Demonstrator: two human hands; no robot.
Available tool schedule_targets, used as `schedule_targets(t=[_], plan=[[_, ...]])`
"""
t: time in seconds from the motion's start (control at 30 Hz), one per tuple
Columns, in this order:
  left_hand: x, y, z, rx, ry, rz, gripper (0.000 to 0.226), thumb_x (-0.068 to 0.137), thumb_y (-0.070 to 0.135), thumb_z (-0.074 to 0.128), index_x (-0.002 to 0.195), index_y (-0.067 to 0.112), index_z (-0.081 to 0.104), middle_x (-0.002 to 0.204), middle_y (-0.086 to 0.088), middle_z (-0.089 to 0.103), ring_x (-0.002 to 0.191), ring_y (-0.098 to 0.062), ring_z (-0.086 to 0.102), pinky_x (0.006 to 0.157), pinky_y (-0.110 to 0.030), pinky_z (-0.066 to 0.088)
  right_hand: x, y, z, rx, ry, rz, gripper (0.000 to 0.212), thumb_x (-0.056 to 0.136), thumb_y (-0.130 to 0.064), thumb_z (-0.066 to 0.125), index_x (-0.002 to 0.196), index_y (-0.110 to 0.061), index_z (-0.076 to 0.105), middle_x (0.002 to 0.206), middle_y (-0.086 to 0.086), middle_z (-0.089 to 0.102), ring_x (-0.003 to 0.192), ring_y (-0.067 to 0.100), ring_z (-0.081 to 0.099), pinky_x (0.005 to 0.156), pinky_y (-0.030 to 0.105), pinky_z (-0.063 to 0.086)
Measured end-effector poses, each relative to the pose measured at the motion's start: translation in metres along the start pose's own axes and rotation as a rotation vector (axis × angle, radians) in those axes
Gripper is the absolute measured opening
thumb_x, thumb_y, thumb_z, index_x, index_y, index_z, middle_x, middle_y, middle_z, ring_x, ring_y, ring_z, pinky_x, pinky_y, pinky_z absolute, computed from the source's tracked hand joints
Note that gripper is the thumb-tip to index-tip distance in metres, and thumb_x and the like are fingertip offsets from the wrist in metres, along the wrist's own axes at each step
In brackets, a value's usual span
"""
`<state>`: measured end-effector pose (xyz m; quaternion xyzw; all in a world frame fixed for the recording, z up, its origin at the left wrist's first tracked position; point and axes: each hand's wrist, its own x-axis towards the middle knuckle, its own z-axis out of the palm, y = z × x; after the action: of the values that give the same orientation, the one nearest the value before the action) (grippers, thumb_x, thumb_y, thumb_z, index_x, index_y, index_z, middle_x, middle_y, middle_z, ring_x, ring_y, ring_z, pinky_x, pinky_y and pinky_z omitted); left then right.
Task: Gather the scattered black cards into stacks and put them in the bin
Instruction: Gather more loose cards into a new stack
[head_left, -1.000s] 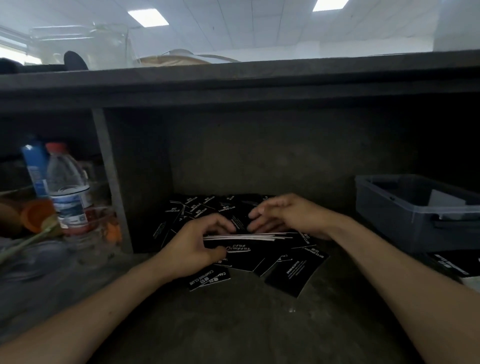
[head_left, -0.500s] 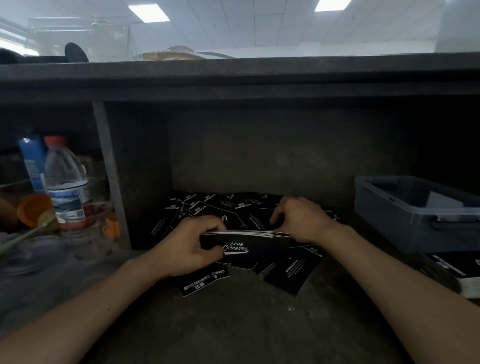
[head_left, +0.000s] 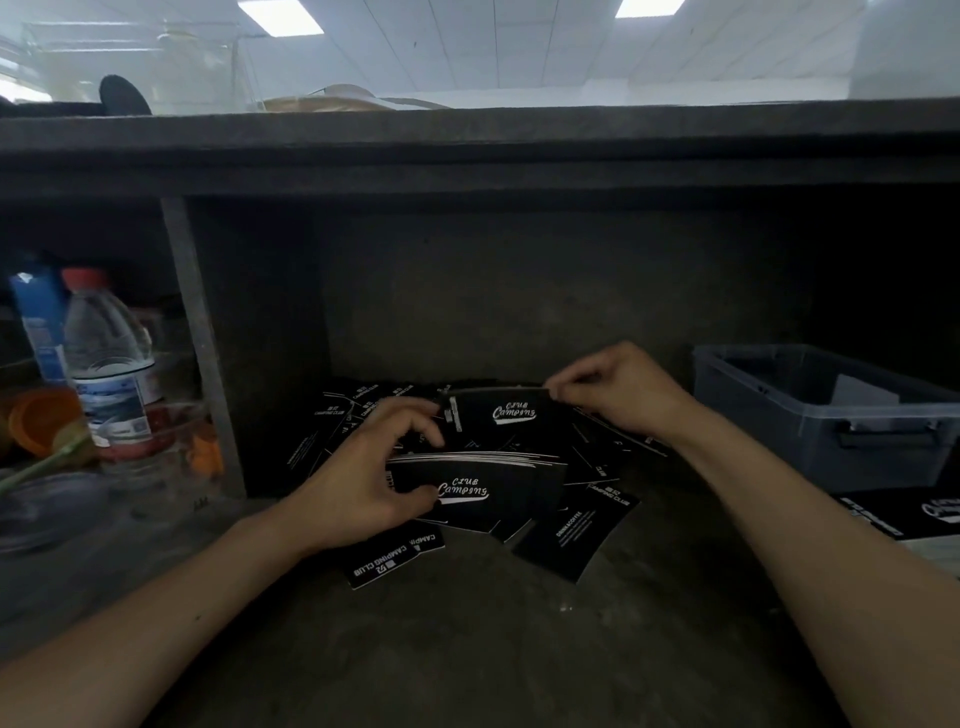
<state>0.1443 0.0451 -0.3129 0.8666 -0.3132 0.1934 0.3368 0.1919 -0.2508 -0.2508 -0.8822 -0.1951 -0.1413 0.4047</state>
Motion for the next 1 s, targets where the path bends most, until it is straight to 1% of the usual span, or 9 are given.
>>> schedule_targets(t=[0.07, 0.17, 0.2, 0.27, 0.33, 0.4, 0.63, 0.87, 1.0], plan=[[-0.001, 0.001, 0.000, -0.045, 0.015, -0.052, 0.062, 0.074, 0.018, 0.084, 0.120, 0.038, 0.049, 0.147, 0.019, 0.039, 0.135, 0.004, 0.041, 0.109, -0.021, 0.037, -0.006, -0.006, -0.011, 0.084, -0.298, 0.042, 0.017, 0.085, -0.014, 0.072, 0.102, -0.016, 0.076, 0.096, 0.000, 0.076, 0.090, 0.014, 0.069, 0.077, 0.022, 0.055], [-0.002, 0.004, 0.005, -0.166, -0.022, -0.062, 0.067, 0.078, 0.005, 0.081, 0.129, 0.031, 0.046, 0.129, 0.015, 0.060, 0.119, -0.005, 0.062, 0.099, -0.021, 0.049, -0.013, -0.008, -0.008, 0.160, -0.659, 0.147, 0.021, 0.091, -0.015, 0.065, 0.111, -0.015, 0.071, 0.110, 0.006, 0.073, 0.101, 0.016, 0.069, 0.085, 0.026, 0.056], [-0.003, 0.006, 0.007, -0.170, -0.041, -0.060, 0.059, 0.080, 0.002, 0.079, 0.125, 0.029, 0.051, 0.117, 0.012, 0.068, 0.109, -0.008, 0.068, 0.093, -0.021, 0.053, -0.011, -0.007, -0.004, 0.191, -0.613, 0.157, 0.020, 0.094, -0.015, 0.061, 0.111, -0.015, 0.070, 0.110, 0.006, 0.073, 0.102, 0.017, 0.069, 0.084, 0.026, 0.054], [-0.002, 0.009, 0.007, -0.124, -0.053, -0.048, 0.043, 0.083, 0.001, 0.076, 0.113, 0.028, 0.062, 0.103, 0.011, 0.073, 0.098, -0.008, 0.071, 0.086, -0.019, 0.054, -0.004, 0.001, 0.004, 0.121, -0.267, 0.157, 0.019, 0.097, -0.015, 0.056, 0.112, -0.013, 0.068, 0.111, 0.009, 0.072, 0.105, 0.024, 0.068, 0.083, 0.030, 0.053], [-0.002, 0.011, 0.006, -0.085, -0.046, -0.019, 0.034, 0.085, 0.001, 0.075, 0.106, 0.026, 0.067, 0.099, 0.012, 0.073, 0.094, -0.006, 0.070, 0.083, -0.015, 0.052, 0.001, 0.015, 0.008, -0.306, -0.007, 0.158, 0.030, 0.094, -0.033, 0.061, 0.117, -0.016, 0.067, 0.116, 0.007, 0.069, 0.109, 0.027, 0.064, 0.089, 0.033, 0.051], [-0.002, 0.013, 0.006, -0.072, -0.045, 0.002, 0.032, 0.085, 0.001, 0.074, 0.106, 0.024, 0.068, 0.098, 0.013, 0.073, 0.093, -0.006, 0.071, 0.082, -0.015, 0.052, 0.000, 0.028, 0.014, -0.613, -0.096, 0.235, 0.048, 0.084, -0.054, 0.066, 0.119, -0.020, 0.066, 0.118, 0.002, 0.066, 0.108, 0.022, 0.061, 0.087, 0.028, 0.048], [-0.002, 0.014, 0.005, -0.049, -0.044, 0.017, 0.032, 0.085, 0.002, 0.075, 0.108, 0.023, 0.068, 0.100, 0.013, 0.073, 0.096, -0.008, 0.070, 0.086, -0.024, 0.055, 0.004, 0.031, 0.009, -0.419, -0.159, 0.197, 0.033, 0.070, -0.018, 0.081, 0.103, -0.022, 0.074, 0.097, -0.005, 0.073, 0.087, 0.009, 0.065, 0.077, 0.019, 0.049], [-0.002, 0.014, 0.005, -0.036, -0.037, 0.034, 0.031, 0.083, 0.005, 0.077, 0.105, 0.026, 0.068, 0.101, 0.009, 0.069, 0.097, -0.011, 0.068, 0.086, -0.030, 0.054, 0.004, 0.016, -0.031, -0.259, 0.235, 0.094, 0.020, 0.075, -0.014, 0.074, 0.071, -0.032, 0.069, 0.070, -0.015, 0.068, 0.074, 0.005, 0.065, 0.077, 0.026, 0.054], [-0.002, 0.010, 0.005, -0.046, 0.013, -0.023, 0.060, 0.076, 0.018, 0.081, 0.127, 0.033, 0.052, 0.121, 0.011, 0.062, 0.117, -0.007, 0.060, 0.103, -0.028, 0.047, -0.009, -0.009, -0.037, 0.088, 0.012, 0.105, 0.023, 0.078, -0.005, 0.072, 0.077, -0.028, 0.076, 0.073, -0.007, 0.075, 0.069, 0.004, 0.065, 0.065, 0.015, 0.050]])
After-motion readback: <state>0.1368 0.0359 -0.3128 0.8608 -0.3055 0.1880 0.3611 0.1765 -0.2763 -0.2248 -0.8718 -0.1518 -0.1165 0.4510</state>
